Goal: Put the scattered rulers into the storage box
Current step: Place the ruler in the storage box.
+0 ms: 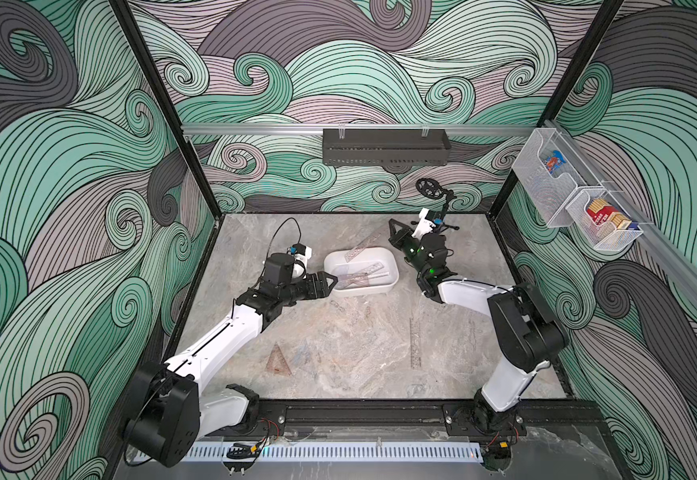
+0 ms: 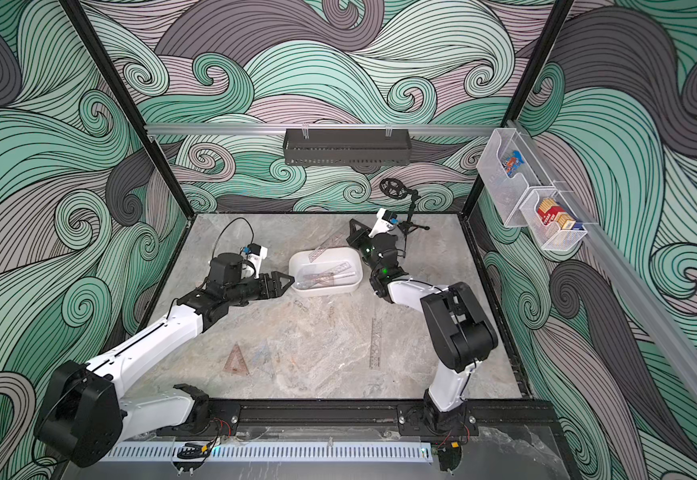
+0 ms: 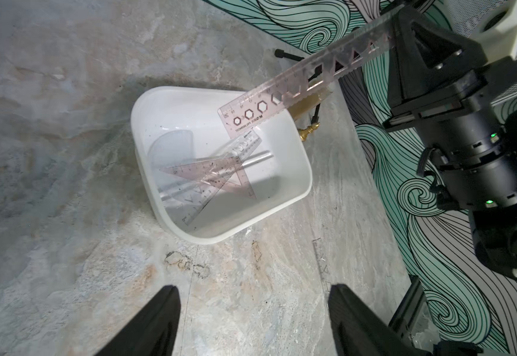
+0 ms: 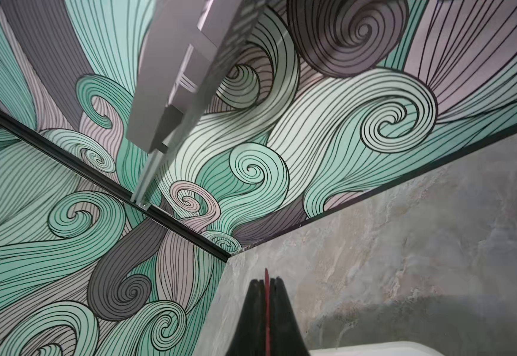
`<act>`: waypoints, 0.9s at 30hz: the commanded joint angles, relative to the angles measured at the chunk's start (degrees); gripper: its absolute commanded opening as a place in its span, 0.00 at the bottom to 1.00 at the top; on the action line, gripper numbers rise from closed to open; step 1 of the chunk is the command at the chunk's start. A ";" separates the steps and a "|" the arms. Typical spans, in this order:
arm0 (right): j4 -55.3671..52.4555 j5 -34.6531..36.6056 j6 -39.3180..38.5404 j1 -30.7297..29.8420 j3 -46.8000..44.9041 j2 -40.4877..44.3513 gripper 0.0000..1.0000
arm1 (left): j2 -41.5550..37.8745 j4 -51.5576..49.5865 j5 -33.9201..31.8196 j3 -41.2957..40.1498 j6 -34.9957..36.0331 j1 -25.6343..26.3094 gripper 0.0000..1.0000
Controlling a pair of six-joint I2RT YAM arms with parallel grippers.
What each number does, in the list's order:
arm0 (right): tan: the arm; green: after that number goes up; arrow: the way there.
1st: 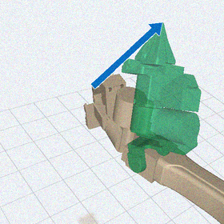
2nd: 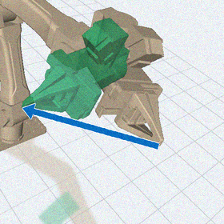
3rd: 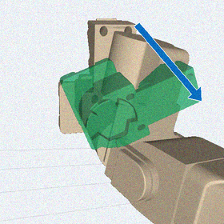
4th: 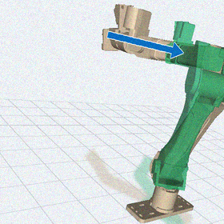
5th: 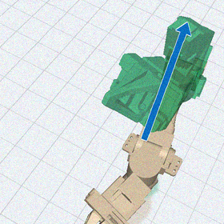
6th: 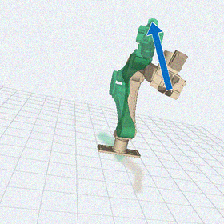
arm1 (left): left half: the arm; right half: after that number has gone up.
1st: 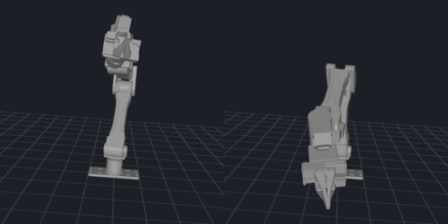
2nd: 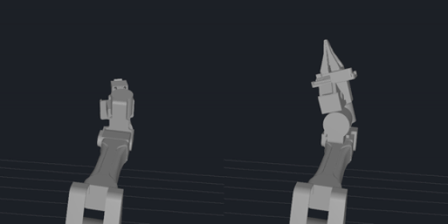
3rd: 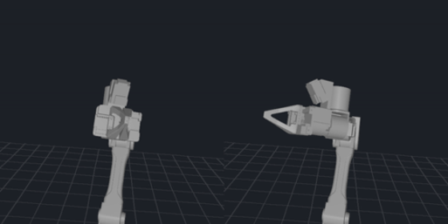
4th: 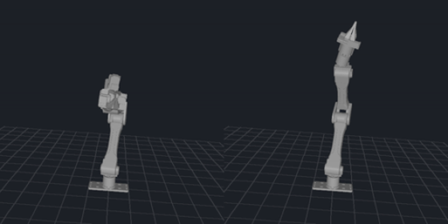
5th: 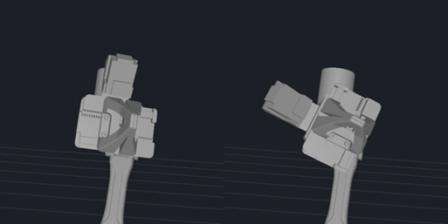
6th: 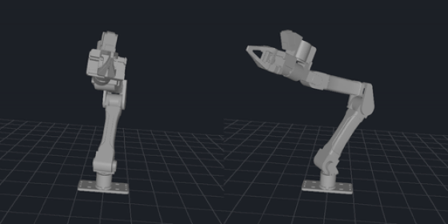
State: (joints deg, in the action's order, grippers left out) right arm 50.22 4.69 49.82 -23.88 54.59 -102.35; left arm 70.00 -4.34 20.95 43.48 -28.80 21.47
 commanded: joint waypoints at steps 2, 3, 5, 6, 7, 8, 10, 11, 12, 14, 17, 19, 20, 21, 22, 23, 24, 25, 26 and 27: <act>2.17 1.54 -1.31 -2.31 -0.28 -1.56 0.00 | 1.09 -2.39 -1.61 0.91 1.99 -0.64 0.80; 2.09 1.47 -1.31 -2.80 -0.63 -1.85 0.00 | 1.40 -2.41 -1.41 0.90 2.06 -0.65 0.80; 2.08 1.36 -1.27 -3.75 -1.30 -2.22 0.00 | 1.80 -2.26 -0.73 1.00 2.00 -0.76 0.80; 1.76 1.41 -1.46 -4.31 -1.49 -2.34 0.00 | 1.99 -2.10 -0.40 0.99 1.94 -0.82 0.80; 1.31 1.42 -1.78 -4.87 -1.50 -2.61 0.00 | 2.14 -1.85 0.06 0.99 1.94 -0.91 0.80; 0.46 1.35 -2.03 -5.27 -1.26 -2.80 0.00 | 2.25 -1.67 0.70 1.03 1.91 -0.91 0.80; -0.33 0.87 -2.70 -6.11 -0.92 -3.58 0.00 | 2.56 -1.33 2.13 0.93 2.12 -1.07 0.79; -0.57 0.72 -2.66 -6.32 -0.86 -4.10 0.00 | 2.74 -1.29 2.38 0.86 1.99 -1.00 0.79; -0.45 0.31 -2.43 -6.38 -1.03 -4.47 0.00 | 2.78 -1.14 2.57 0.75 1.97 -1.03 0.79; -0.34 -0.06 -2.04 -6.46 -1.18 -5.11 0.01 | 2.82 -1.20 2.60 0.81 2.01 -1.07 0.79; -0.37 -0.77 -2.01 -6.46 -1.33 -5.75 0.03 | 3.01 -1.20 2.64 0.88 2.13 -1.13 0.79; -0.43 -1.10 -2.09 -6.45 -1.29 -6.06 0.05 | 3.12 -1.11 2.69 0.88 2.09 -1.08 0.79; -0.68 -1.33 -2.27 -6.49 -1.24 -6.24 0.06 | 3.28 -1.11 2.69 0.87 2.11 -1.15 0.79; -0.82 -1.50 -2.38 -6.45 -1.32 -6.37 0.07 | 3.37 -1.16 2.69 0.90 2.15 -1.19 0.79; -0.82 -1.69 -2.43 -6.49 -1.26 -6.50 0.08 | 3.43 -0.98 2.78 0.90 2.08 -1.22 0.79; -1.04 -1.91 -2.60 -6.48 -1.33 -6.55 0.09 | 3.46 -0.94 2.91 0.94 2.15 -1.33 0.79; -1.29 -2.13 -2.79 -6.46 -1.24 -6.64 0.11 | 3.48 -0.89 2.87 0.95 2.15 -1.31 0.79; -1.47 -2.36 -3.08 -6.45 -1.15 -6.64 0.13 | 3.46 -0.85 2.87 0.91 2.10 -1.38 0.79; -1.90 -2.62 -3.36 -6.37 -1.02 -6.64 0.16 | 3.50 -0.85 2.95 0.91 2.09 -1.43 0.79; -2.46 -2.79 -3.78 -6.30 -0.85 -6.56 0.19 | 3.55 -0.80 2.96 0.90 2.12 -1.56 0.79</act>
State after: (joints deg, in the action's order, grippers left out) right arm 48.73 3.11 47.72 -30.26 53.49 -108.68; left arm 72.99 -5.39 22.98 43.44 -27.59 20.60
